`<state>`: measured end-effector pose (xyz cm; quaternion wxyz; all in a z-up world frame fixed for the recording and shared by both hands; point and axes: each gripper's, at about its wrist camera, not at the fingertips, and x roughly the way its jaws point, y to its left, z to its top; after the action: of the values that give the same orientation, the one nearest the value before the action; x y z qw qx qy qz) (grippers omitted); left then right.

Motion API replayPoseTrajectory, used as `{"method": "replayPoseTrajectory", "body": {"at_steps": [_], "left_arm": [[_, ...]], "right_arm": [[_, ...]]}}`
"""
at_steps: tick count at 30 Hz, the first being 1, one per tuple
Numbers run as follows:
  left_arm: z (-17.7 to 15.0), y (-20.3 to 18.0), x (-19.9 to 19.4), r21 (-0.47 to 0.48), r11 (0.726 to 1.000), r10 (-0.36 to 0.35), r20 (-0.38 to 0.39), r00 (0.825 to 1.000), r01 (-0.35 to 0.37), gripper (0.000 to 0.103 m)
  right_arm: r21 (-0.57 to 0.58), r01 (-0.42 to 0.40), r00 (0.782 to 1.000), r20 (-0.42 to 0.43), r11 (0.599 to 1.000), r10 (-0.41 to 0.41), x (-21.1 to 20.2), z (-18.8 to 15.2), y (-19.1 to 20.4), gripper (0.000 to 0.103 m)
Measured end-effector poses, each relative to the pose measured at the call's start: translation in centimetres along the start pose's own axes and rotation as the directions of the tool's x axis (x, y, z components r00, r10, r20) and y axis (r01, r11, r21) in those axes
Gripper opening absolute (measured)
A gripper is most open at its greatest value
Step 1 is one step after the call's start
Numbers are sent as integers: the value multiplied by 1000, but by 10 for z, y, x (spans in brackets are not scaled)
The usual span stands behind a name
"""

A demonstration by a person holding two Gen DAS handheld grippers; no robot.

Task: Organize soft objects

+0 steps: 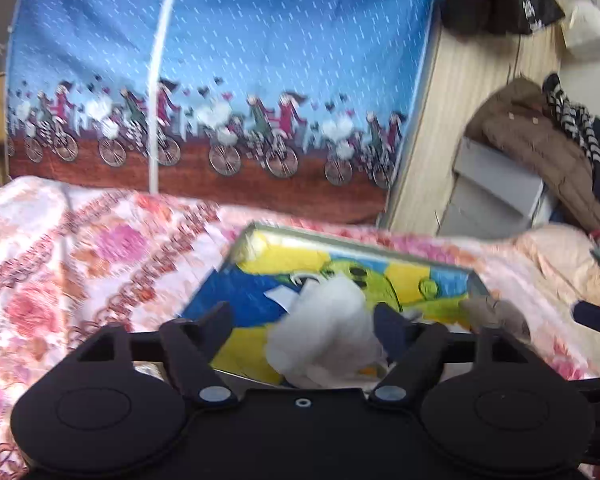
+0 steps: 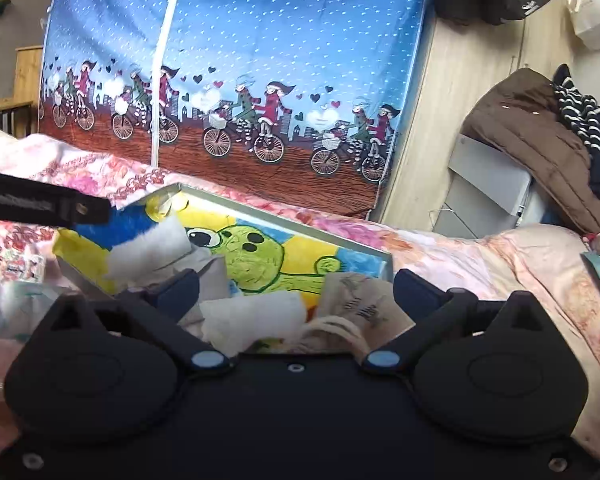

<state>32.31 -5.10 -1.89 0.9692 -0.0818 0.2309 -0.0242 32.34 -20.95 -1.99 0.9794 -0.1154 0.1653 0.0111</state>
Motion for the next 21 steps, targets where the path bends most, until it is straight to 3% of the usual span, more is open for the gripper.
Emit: {"method": "replayPoseTrajectory", "body": {"at_steps": [4,6,10,14,21], "left_arm": [[3,7,-43,-16,999,44,89,995,-42,100],[2,10,-65,-15,999,50,118,992,-49,102],[-8,17,-112,-1,999,52,152,987,-52,102],[-28,25,-157,-4,999,51,176,983,-51,102],[-65,34,-223,47,996,67,198,978,-78,102]], "right_arm": [[-21,45,998,53,999,-44,-38,4,-4,103],[14,44,995,89,999,-45,-63,3,-7,103],[109,14,986,163,994,-32,-112,-11,-8,103],[159,-22,984,180,987,-7,-153,-35,-6,103],[216,7,971,232,976,-58,-204,-56,0,103]]}}
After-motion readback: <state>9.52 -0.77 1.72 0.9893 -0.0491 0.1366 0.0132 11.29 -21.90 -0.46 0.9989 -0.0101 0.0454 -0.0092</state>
